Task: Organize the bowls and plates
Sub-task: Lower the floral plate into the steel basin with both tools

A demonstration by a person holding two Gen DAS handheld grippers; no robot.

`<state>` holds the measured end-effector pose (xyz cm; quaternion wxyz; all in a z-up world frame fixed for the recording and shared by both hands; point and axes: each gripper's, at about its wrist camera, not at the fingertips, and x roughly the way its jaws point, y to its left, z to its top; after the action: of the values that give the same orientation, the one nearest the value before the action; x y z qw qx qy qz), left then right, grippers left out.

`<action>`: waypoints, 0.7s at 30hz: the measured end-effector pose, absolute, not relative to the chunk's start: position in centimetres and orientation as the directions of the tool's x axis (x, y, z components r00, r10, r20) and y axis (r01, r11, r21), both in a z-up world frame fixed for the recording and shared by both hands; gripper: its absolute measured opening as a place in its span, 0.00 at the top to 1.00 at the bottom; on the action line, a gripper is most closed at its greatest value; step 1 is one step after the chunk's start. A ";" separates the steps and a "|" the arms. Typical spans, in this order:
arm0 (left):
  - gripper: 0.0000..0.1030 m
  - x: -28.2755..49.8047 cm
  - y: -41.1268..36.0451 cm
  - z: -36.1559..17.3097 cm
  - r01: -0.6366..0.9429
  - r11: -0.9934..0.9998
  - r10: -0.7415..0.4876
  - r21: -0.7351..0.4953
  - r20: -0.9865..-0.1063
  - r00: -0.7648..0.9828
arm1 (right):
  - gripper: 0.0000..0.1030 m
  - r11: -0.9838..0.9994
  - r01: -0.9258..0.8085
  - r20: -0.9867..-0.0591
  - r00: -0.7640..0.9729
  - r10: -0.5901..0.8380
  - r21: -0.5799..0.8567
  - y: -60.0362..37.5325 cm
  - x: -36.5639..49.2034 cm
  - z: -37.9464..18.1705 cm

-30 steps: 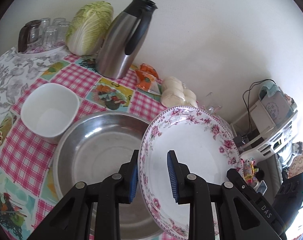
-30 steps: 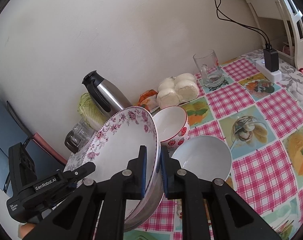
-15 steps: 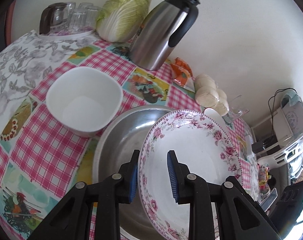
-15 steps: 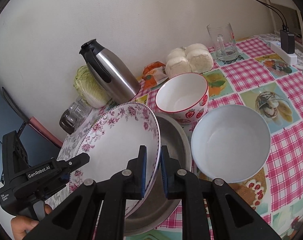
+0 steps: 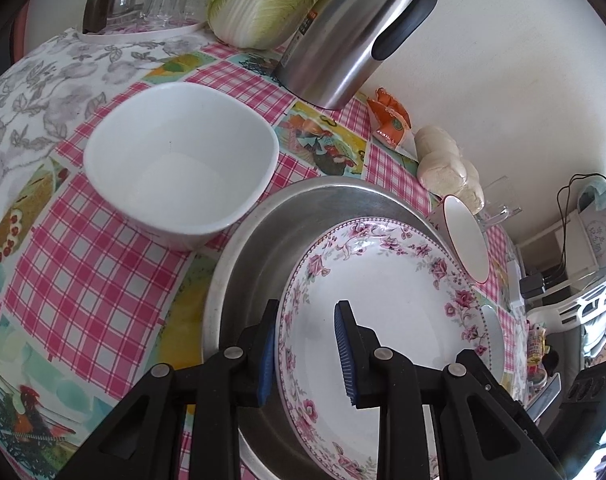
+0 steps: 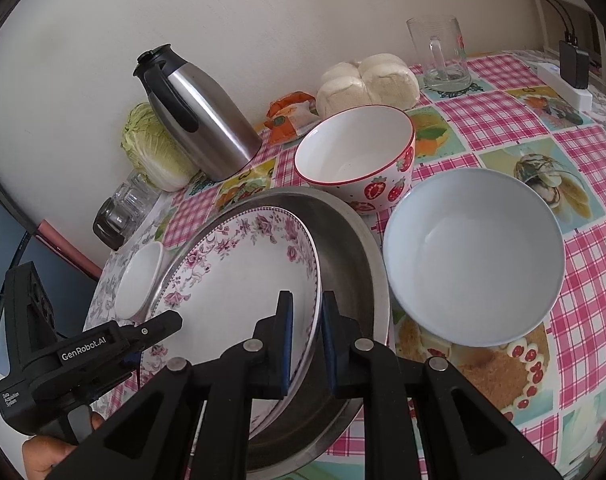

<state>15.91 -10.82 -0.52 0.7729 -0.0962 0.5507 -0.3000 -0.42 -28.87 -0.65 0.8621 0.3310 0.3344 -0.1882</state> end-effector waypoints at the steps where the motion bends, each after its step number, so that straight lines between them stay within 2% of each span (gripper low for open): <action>1: 0.72 16.0 -10.9 -0.6 0.359 0.801 -0.570 -0.479 -0.793 0.215 | 0.85 0.710 0.548 -0.703 0.703 -0.105 0.442 -28.9 -0.4 -0.7; 7: 0.70 16.1 -11.5 -0.7 0.375 0.804 -0.560 -0.461 -0.799 0.220 | 0.85 0.710 0.562 -0.717 0.687 -0.114 0.425 -28.8 -0.1 -0.8; 21: 0.67 15.6 -12.7 -1.0 0.412 0.851 -0.464 -0.326 -0.834 0.298 | 0.84 0.740 0.586 -0.751 0.638 -0.171 0.329 -27.8 0.8 -0.3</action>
<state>15.57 -12.66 -1.03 0.8053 -0.0245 0.5262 -0.2719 0.79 -27.76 -0.31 0.8588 0.2852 0.3641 -0.2202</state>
